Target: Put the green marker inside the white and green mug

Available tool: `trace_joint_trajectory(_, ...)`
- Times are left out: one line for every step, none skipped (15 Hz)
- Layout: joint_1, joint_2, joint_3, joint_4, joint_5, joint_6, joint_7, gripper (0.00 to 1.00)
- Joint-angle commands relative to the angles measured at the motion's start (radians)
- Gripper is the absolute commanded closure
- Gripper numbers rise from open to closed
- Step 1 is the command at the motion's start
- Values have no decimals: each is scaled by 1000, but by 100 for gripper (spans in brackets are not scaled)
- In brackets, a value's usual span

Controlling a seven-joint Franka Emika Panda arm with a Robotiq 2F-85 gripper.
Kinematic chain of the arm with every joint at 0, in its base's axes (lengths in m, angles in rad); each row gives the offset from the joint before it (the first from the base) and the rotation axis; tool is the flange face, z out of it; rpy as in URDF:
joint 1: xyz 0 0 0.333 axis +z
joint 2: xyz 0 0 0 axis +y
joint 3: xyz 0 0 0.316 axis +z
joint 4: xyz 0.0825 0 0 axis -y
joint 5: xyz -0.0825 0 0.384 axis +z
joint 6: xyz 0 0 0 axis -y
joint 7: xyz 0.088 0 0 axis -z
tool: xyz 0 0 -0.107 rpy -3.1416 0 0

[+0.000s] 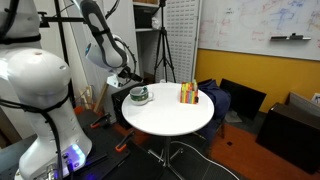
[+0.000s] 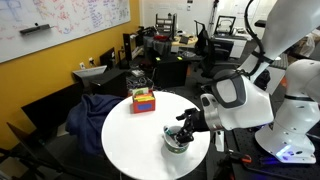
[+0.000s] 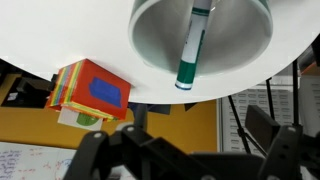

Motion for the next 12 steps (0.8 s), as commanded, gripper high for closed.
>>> trace_joint_trajectory(-9,-97,1,-74,-45,14,92,0)
trace_joint_trajectory(-6,-116,-2,-91,-51,9,113,0)
trace_joint_trajectory(-2,-136,-5,-107,-75,10,141,0)
trace_joint_trajectory(2,-149,-9,-119,-88,11,156,0)
trace_joint_trajectory(7,-164,-13,-131,-101,6,171,0)
trace_joint_trajectory(10,-205,-15,-136,-52,24,114,0)
trace_joint_trajectory(15,-220,-19,-145,-57,23,117,0)
trace_joint_trajectory(22,-239,-22,-152,-57,18,116,0)
trace_joint_trajectory(27,-159,-25,-116,-55,-1,113,0)
trace_joint_trajectory(31,-178,-29,-123,-57,-2,114,0)
trace_joint_trajectory(34,-193,-31,-128,-57,-2,113,0)
trace_joint_trajectory(36,-202,-33,-132,-56,-2,112,0)
